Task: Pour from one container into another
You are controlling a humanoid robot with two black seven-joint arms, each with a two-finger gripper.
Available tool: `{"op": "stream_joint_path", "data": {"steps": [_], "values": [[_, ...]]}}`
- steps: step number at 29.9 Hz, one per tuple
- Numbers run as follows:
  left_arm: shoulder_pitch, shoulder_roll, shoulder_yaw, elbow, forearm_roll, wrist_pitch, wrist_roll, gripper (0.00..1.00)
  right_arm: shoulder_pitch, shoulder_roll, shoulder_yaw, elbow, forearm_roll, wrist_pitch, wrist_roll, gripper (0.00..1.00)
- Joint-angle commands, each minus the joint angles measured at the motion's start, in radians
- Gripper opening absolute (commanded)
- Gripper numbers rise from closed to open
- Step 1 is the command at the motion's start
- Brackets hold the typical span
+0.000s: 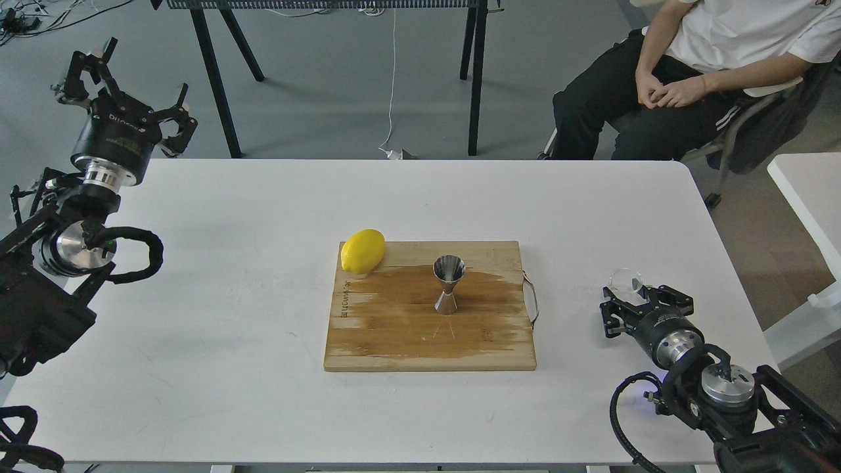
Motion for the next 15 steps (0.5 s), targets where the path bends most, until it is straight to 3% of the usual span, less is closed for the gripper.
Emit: {"op": "stream_joint_path", "data": {"steps": [1, 7, 9, 10, 15], "values": [[-0.001, 0.001, 0.000, 0.000, 0.000, 0.000, 0.000, 1.00, 0.000, 0.001, 0.001, 0.000, 0.000, -0.001, 0.000, 0.45], [-0.001, 0.002, 0.000, 0.000, 0.000, -0.002, 0.000, 1.00, 0.000, -0.001, 0.004, 0.000, 0.000, -0.001, 0.001, 0.70], [-0.001, 0.002, 0.000, 0.000, 0.000, -0.002, 0.000, 1.00, 0.000, -0.001, 0.015, 0.002, 0.000, -0.001, 0.001, 0.91], [-0.001, 0.002, 0.000, 0.000, 0.000, -0.002, 0.000, 1.00, 0.000, -0.001, 0.021, 0.002, 0.000, -0.001, 0.003, 0.96], [-0.001, 0.001, 0.000, 0.000, 0.000, -0.002, 0.000, 1.00, 0.000, -0.002, 0.022, 0.005, 0.000, 0.002, 0.006, 0.96]]}}
